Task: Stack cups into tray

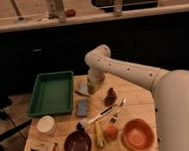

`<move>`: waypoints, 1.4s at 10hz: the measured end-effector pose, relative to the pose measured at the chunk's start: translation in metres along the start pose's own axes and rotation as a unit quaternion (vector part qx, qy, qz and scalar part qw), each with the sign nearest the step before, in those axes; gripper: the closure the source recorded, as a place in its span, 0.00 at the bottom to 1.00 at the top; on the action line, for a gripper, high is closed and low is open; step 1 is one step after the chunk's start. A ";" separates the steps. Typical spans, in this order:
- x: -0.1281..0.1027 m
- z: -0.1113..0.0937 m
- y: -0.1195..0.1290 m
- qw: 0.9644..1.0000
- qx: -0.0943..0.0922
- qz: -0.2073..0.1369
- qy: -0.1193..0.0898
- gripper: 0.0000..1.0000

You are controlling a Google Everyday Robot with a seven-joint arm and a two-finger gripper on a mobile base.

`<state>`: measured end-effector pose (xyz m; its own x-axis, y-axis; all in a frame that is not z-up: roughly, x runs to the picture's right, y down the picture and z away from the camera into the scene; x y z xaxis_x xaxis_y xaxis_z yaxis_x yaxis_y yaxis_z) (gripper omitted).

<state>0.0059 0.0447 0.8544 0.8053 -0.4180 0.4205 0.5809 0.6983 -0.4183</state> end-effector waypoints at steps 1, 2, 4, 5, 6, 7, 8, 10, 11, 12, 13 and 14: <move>-0.002 -0.003 -0.005 1.000 0.001 -0.010 0.000 1.00; -0.004 -0.005 -0.010 1.000 0.000 -0.021 0.000 1.00; -0.018 -0.009 -0.028 0.999 -0.002 -0.054 0.000 1.00; -0.027 -0.009 -0.037 0.997 -0.004 -0.071 -0.001 1.00; -0.035 -0.010 -0.044 0.996 -0.006 -0.086 -0.002 1.00; -0.044 -0.010 -0.051 0.995 -0.008 -0.101 -0.004 1.00; -0.048 -0.011 -0.053 0.994 -0.008 -0.108 -0.005 1.00; -0.054 -0.015 -0.056 0.992 -0.009 -0.123 -0.005 1.00; -0.059 -0.017 -0.060 0.991 -0.008 -0.132 -0.005 1.00; -0.064 -0.019 -0.063 0.990 -0.006 -0.140 -0.005 1.00; -0.067 -0.020 -0.066 0.989 -0.005 -0.146 -0.006 1.00; -0.069 -0.021 -0.068 0.988 -0.004 -0.152 -0.005 1.00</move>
<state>-0.0871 0.0135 0.8369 0.5928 -0.6011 0.5361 0.7961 0.5378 -0.2773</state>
